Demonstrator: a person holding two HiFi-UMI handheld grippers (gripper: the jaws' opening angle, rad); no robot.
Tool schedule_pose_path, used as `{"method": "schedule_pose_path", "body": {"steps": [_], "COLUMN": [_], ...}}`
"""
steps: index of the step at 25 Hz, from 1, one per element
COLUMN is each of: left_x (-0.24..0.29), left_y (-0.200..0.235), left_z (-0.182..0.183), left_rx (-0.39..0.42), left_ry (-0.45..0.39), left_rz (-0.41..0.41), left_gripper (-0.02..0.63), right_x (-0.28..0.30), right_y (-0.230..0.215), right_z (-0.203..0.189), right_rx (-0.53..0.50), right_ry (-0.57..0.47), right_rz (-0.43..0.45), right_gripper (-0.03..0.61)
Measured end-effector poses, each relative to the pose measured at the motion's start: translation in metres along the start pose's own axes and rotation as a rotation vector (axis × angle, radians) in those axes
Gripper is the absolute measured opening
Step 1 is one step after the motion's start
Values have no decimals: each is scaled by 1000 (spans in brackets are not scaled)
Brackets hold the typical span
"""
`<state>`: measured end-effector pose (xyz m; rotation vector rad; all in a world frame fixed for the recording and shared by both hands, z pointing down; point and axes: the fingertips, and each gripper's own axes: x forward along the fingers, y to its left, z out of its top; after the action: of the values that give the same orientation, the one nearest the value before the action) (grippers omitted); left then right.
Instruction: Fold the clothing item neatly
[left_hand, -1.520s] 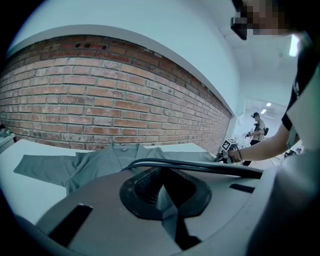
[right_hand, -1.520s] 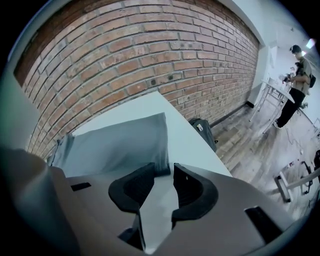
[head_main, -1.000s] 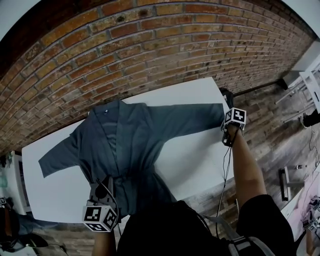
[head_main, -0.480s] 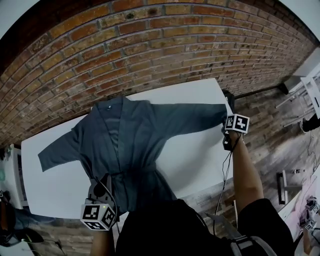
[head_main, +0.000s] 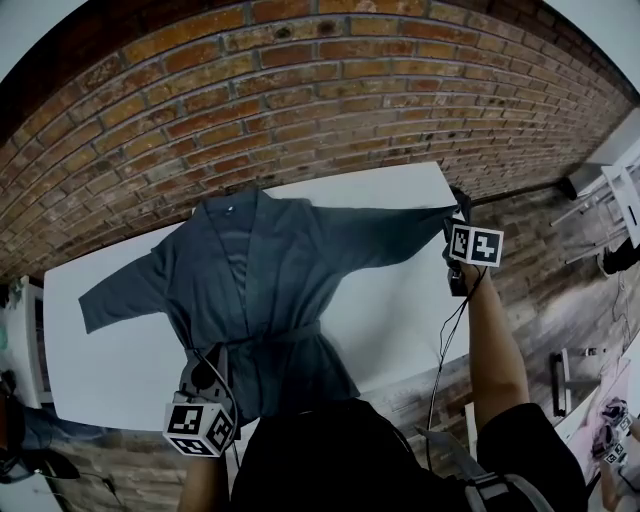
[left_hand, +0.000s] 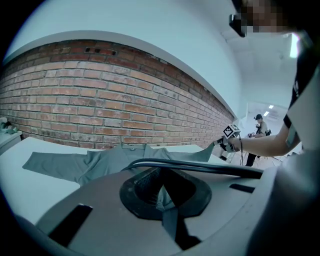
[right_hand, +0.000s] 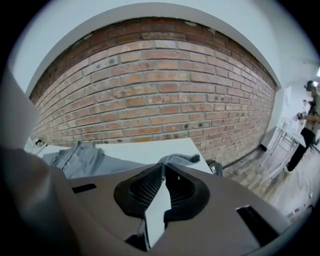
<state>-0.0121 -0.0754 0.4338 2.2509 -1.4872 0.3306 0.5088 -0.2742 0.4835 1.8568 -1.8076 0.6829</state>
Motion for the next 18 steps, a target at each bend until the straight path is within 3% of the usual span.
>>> {"method": "schedule_pose_path", "body": {"steps": [10, 18], "left_x": [-28, -57], "left_y": [31, 66], "left_z": [-12, -21], "left_rx": [-50, -105], "left_ry": [-23, -59], "left_rz": [32, 86], "left_gripper": [-9, -9], "right_x": [-46, -59], "right_y": [138, 274], "right_z": [81, 102], "right_rx": [-338, -659], "right_ry": [-158, -197], "right_rz": [137, 272], "right_gripper": [26, 26]}}
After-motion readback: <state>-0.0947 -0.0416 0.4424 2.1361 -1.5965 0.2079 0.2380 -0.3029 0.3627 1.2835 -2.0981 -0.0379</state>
